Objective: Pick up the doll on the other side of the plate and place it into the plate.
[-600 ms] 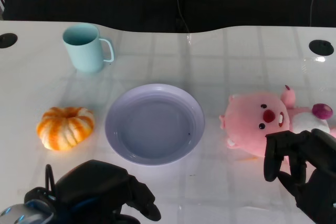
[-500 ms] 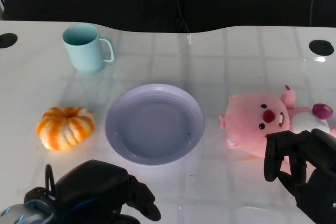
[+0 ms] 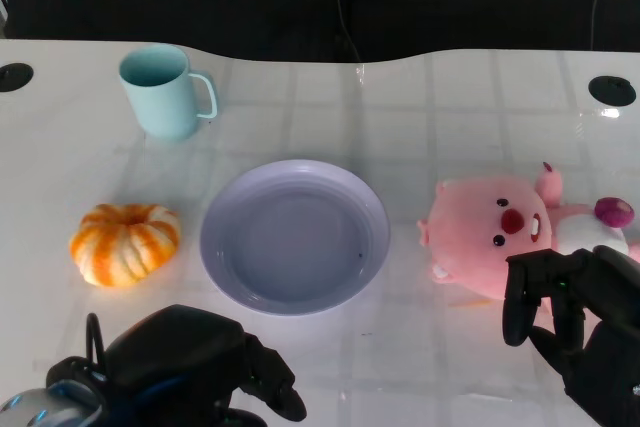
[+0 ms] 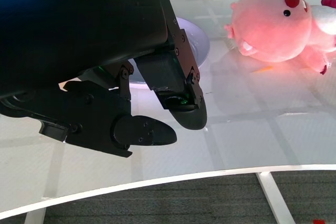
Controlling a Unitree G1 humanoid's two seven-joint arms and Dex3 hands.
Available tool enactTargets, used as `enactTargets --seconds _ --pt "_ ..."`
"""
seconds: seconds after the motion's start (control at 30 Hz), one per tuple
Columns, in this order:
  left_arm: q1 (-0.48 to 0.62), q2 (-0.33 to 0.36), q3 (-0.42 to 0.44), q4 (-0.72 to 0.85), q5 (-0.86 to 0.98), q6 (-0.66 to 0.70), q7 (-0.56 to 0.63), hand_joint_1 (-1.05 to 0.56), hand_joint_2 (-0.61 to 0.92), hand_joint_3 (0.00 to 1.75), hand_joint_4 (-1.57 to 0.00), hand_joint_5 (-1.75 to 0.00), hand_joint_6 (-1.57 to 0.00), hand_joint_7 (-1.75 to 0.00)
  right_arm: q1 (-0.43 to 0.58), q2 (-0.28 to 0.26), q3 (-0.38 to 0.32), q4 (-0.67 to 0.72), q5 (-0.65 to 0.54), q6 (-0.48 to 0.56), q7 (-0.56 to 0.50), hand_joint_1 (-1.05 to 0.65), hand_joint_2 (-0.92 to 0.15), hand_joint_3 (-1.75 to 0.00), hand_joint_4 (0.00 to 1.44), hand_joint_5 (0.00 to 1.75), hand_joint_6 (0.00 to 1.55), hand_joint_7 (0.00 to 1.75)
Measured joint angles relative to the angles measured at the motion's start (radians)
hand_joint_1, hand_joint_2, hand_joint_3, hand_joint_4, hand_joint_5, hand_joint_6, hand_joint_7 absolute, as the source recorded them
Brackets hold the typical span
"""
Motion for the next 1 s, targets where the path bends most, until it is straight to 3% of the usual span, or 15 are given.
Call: enactTargets --seconds 0.33,0.5,0.6,0.67,0.8,1.0 --pt "0.0 0.0 0.0 0.001 -0.001 -0.002 0.0 -0.27 0.92 0.29 -0.75 -1.2 -1.06 -0.01 0.0 0.0 0.0 0.0 0.0 0.002 0.0 -0.02 -0.37 -1.29 0.84 1.74 0.83 1.4" --pt "0.0 0.0 0.0 0.001 0.0 -0.001 0.0 -0.27 0.92 0.29 -0.74 -1.2 -1.06 -0.01 0.0 0.001 0.0 0.0 0.0 0.001 -0.012 -0.01 -0.38 -1.27 0.83 1.6 0.82 1.25" --pt "0.0 0.0 0.0 0.001 0.0 0.0 0.0 -0.27 0.92 0.29 -0.75 -1.2 -1.06 -0.01 0.0 0.019 -0.005 0.0 0.002 0.001 -0.035 -0.01 -0.51 -1.0 0.79 1.37 0.8 0.97" --pt "-0.001 0.0 0.0 0.003 -0.001 -0.003 0.0 -0.26 0.92 0.28 -0.76 -1.21 -1.07 -0.01 0.001 0.034 -0.009 0.0 0.002 -0.012 -0.061 -0.04 -0.64 -0.71 0.76 1.19 0.83 0.7" --pt "-0.001 0.0 0.0 0.007 -0.003 -0.008 0.001 -0.27 0.92 0.29 -0.75 -1.21 -1.06 -0.01 0.001 0.044 -0.018 0.0 0.001 -0.032 -0.102 -0.12 -0.82 -0.37 0.64 0.98 0.8 0.36" --pt "-0.001 0.0 0.0 0.007 -0.006 -0.002 0.0 -0.27 0.92 0.28 -0.76 -1.21 -1.06 -0.01 -0.012 0.047 -0.024 0.022 -0.03 -0.041 -0.153 -0.25 -0.89 -0.2 0.5 0.75 0.68 0.14"
